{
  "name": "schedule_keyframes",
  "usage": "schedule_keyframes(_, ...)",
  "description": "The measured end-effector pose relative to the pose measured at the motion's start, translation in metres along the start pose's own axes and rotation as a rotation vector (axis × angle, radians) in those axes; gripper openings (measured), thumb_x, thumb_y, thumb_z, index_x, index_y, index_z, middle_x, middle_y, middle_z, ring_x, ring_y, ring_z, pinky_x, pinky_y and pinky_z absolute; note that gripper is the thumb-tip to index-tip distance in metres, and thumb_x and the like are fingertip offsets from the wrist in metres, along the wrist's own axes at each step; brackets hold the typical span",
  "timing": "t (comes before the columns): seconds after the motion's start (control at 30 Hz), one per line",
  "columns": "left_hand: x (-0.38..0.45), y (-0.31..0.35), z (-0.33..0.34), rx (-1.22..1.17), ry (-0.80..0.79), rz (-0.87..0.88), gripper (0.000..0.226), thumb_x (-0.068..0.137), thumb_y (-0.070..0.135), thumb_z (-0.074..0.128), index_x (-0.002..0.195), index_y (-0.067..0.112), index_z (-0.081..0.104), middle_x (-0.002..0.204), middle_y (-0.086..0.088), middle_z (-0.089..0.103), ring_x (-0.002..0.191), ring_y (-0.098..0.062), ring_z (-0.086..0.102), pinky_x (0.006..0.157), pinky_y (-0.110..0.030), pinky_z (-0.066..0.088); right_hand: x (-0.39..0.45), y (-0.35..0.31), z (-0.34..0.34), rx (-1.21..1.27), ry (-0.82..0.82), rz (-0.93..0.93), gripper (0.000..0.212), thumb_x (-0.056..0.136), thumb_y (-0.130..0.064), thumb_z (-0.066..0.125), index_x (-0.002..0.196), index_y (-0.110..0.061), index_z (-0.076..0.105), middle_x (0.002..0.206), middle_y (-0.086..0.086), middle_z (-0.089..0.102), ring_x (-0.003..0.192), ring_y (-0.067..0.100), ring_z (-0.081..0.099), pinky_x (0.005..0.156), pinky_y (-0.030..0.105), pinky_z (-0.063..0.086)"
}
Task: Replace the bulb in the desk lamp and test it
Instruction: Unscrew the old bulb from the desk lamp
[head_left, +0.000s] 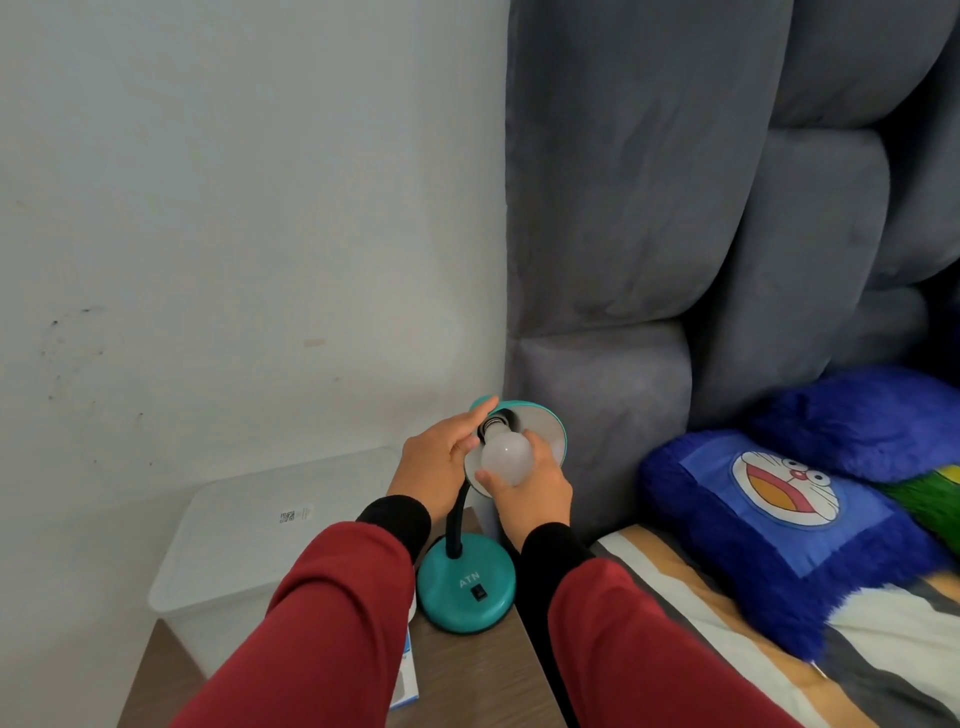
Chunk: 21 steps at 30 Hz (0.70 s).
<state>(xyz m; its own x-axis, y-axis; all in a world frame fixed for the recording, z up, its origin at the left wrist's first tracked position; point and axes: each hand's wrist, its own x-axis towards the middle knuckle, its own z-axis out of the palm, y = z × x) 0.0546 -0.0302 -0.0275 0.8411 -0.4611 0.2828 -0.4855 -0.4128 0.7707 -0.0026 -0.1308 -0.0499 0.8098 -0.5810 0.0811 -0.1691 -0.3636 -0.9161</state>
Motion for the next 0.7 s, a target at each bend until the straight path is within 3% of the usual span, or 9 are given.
schedule_keyframes(0.13,-0.0004,-0.0002,0.0008,-0.024,-0.002,-0.014,0.048,0.101,0.008,0.038,0.135,0.041,0.045,0.133,0.005,0.054,0.105,0.006,0.048,0.077,0.01,0.028,-0.0022,-0.002,-0.0004,-0.075,0.02,-0.126,0.071,0.081,0.001,0.061,0.141,-0.026,0.035,0.144,0.001,0.036,0.129,0.023,0.044,0.105,0.025,0.036)
schedule_keyframes(0.27,0.0003,-0.0008,0.0015,-0.019,0.001,-0.014,0.048,0.102,0.008,0.037,0.135,0.042,0.045,0.135,0.005,0.053,0.1,0.011,0.043,0.07,0.013,0.031,0.0002,-0.0057,0.0007,0.011,-0.005,-0.024,0.075,0.08,-0.03,0.071,0.143,-0.028,0.032,0.142,0.007,0.04,0.128,0.026,0.045,0.103,0.03,0.039)
schedule_keyframes(0.4,0.0001,-0.0002,0.0016,-0.025,-0.003,-0.004,0.048,0.102,0.008,0.037,0.135,0.041,0.045,0.135,0.003,0.054,0.106,0.006,0.043,0.086,0.003,0.031,-0.0006,-0.0031,0.0015,-0.033,0.017,-0.113,0.066,0.082,-0.012,0.068,0.14,-0.026,0.039,0.143,0.005,0.038,0.129,0.023,0.043,0.106,0.026,0.034)
schedule_keyframes(0.5,0.0003,-0.0014,0.002,-0.017,0.004,-0.001,0.048,0.102,0.009,0.037,0.135,0.043,0.044,0.134,0.004,0.054,0.105,0.007,0.043,0.077,0.009,0.03,-0.0001,-0.0013,0.0026,0.006,0.026,-0.039,0.077,0.081,-0.027,0.071,0.145,-0.024,0.028,0.146,0.008,0.034,0.132,0.026,0.04,0.106,0.031,0.036)
schedule_keyframes(0.57,0.0007,-0.0018,0.0024,-0.001,0.006,0.006,0.048,0.102,0.009,0.037,0.135,0.043,0.044,0.134,0.002,0.055,0.105,0.006,0.042,0.081,0.006,0.03,0.0023,-0.0018,0.0023,0.001,0.005,0.023,0.077,0.081,-0.036,0.07,0.144,-0.02,0.03,0.141,0.012,0.043,0.129,0.028,0.043,0.103,0.033,0.038)
schedule_keyframes(0.63,0.0009,-0.0011,0.0021,0.019,0.018,0.013,0.048,0.101,0.008,0.039,0.135,0.04,0.045,0.133,0.002,0.056,0.105,0.006,0.042,0.083,0.008,0.029,0.0032,-0.0024,0.0017,-0.076,0.012,-0.01,0.07,0.08,-0.03,0.071,0.14,-0.019,0.037,0.138,0.01,0.047,0.125,0.028,0.047,0.101,0.03,0.038)
schedule_keyframes(0.7,0.0011,0.0001,0.0019,0.032,0.027,0.02,0.048,0.101,0.006,0.039,0.135,0.038,0.046,0.133,0.002,0.057,0.104,0.006,0.043,0.076,0.017,0.025,0.0019,-0.0032,0.0016,-0.143,0.037,-0.088,0.065,0.08,-0.016,0.07,0.138,-0.02,0.04,0.138,0.004,0.044,0.124,0.026,0.048,0.101,0.027,0.037)
